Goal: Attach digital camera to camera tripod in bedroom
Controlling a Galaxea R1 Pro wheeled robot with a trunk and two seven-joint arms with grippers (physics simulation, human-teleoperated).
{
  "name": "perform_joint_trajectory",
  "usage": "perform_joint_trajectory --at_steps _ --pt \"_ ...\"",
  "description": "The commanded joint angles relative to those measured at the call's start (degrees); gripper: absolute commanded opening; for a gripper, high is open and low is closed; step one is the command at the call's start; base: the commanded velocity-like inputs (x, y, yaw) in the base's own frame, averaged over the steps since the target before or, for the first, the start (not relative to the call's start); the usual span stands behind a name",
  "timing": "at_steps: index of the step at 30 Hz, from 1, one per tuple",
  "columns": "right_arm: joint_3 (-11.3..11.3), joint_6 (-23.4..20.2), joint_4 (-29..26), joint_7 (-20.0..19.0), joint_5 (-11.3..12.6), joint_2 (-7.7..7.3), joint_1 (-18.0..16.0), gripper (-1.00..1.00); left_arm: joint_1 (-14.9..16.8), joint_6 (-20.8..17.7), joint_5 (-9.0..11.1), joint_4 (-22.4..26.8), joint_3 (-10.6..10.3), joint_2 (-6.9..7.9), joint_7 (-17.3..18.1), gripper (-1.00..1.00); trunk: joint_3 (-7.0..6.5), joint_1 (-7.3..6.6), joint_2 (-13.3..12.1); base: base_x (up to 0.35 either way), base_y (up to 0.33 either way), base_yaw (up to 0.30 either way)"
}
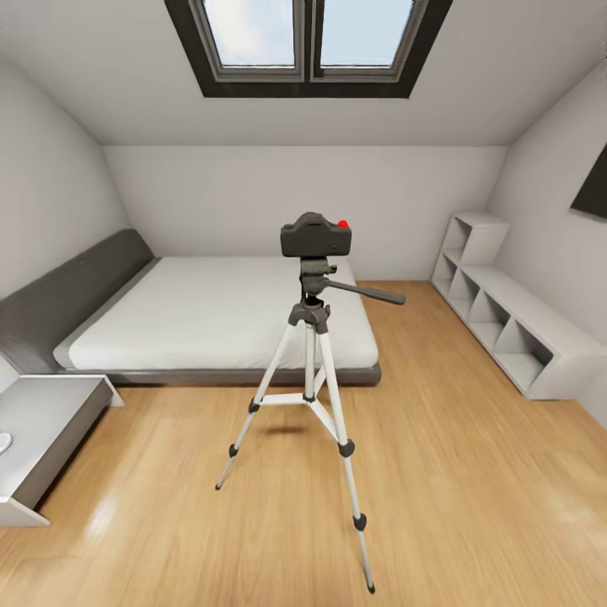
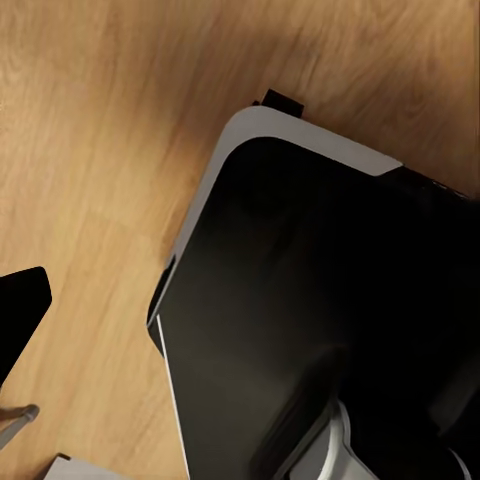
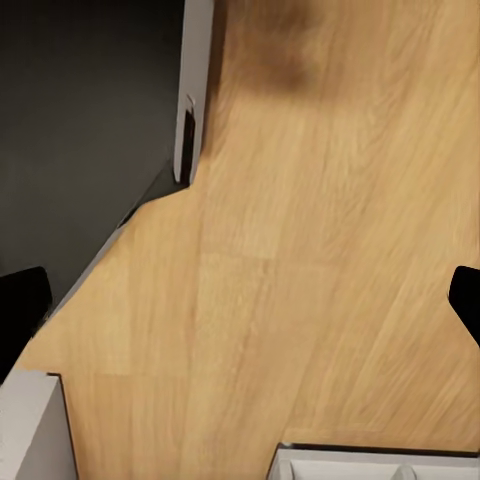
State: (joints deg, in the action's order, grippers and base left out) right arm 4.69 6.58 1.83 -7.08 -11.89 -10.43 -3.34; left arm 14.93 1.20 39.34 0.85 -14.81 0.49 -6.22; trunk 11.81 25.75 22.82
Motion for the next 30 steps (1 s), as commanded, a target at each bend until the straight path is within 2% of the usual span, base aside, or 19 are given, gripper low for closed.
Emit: perform_joint_trajectory --at_steps 1,10,30 --pt "0.51 0.38 0.19 -0.05 -0.51 0.08 -0.09 1.0 0.04 0.2 0.43 0.05 -0.46 0.01 -0.19 1.0 0.01 0.03 0.1 0.0 0.0 0.0" --pt "0.55 0.44 0.19 1.3 -0.51 0.55 -0.09 1.0 0.06 0.91 0.46 -0.02 -0.47 0.0 -0.2 1.0 -0.84 0.03 0.1 0.0 0.0 0.0" --pt "0.57 0.15 0.19 1.83 -0.51 0.51 -0.09 1.0 0.07 1.0 0.38 0.03 -0.57 0.02 -0.2 1.0 -2.72 0.03 0.1 0.0 0.0 0.0"
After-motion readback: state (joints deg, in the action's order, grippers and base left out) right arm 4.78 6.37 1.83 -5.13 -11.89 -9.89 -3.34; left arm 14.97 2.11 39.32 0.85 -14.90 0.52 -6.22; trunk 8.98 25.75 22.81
